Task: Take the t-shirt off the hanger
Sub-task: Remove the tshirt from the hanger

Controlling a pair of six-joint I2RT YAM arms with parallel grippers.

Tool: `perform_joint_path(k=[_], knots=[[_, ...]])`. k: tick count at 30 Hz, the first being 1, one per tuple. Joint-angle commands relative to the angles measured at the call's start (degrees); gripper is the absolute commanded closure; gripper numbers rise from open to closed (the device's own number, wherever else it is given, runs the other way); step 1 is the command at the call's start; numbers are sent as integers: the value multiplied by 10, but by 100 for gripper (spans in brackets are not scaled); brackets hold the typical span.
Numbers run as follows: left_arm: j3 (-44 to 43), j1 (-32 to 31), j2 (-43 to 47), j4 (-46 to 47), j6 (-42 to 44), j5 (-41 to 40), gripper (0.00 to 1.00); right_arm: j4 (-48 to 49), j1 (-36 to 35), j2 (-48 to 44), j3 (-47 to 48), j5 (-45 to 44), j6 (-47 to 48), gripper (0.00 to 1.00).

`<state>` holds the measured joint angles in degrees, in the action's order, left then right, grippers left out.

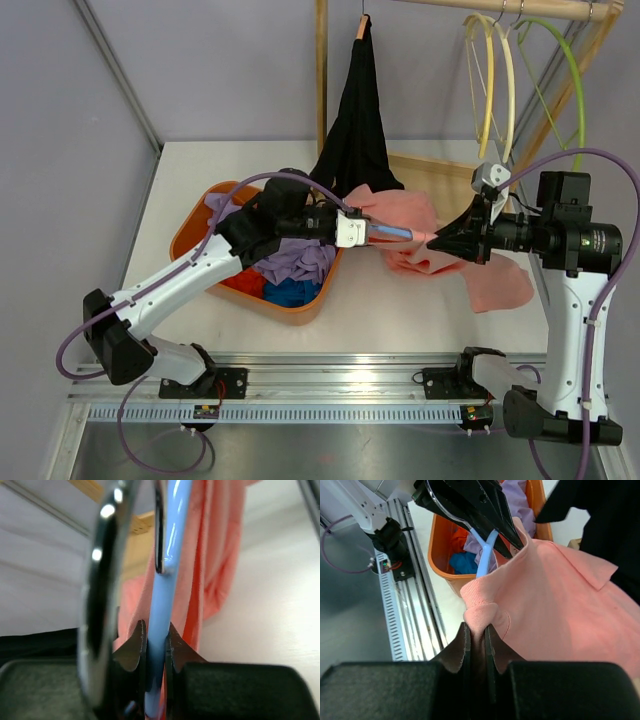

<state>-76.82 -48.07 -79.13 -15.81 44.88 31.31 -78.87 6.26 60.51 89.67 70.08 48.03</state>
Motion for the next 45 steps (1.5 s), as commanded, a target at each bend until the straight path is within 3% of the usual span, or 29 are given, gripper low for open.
perform_joint_path(k=[1, 3, 5, 8, 9, 10, 13, 18, 24, 30, 34, 38, 45], knots=[[-24, -1, 4, 39, -42, -16, 100, -33, -8, -16, 3, 49, -102, 100], [-22, -1, 9, 32, -65, -20, 100, 33, -8, -21, -17, 31, -209, 100], [-26, -1, 9, 18, -86, -27, 100, 101, -9, -17, -23, -1, -254, 100], [-38, 0, 4, 9, -177, -54, 100, 136, -8, 6, 0, -46, -298, 88], [-42, 0, -2, 10, -198, -69, 100, 144, -8, 18, 8, -61, -322, 82], [-46, 0, -7, 7, -218, -76, 100, 162, -8, 24, 16, -96, -333, 66], [-65, 0, -22, -9, -286, -97, 100, 186, -7, 44, 58, -159, -357, 40], [-104, -2, -42, -34, -366, -131, 100, 220, -7, 52, 128, -240, -356, 18], [-159, -4, -59, -70, -464, -171, 100, 227, -7, 29, 142, -232, -325, 13], [-192, -16, -72, -105, -550, -208, 100, 161, -7, 37, 137, -76, -319, 12], [-213, -21, -86, -107, -614, -222, 100, 123, -11, 60, 125, -50, -340, 13], [-256, -31, -119, -116, -652, -237, 100, 128, -30, 74, 125, -130, -348, 14], [-325, -43, -166, -144, -683, -267, 100, 181, -135, 109, 114, -387, -385, 20]])
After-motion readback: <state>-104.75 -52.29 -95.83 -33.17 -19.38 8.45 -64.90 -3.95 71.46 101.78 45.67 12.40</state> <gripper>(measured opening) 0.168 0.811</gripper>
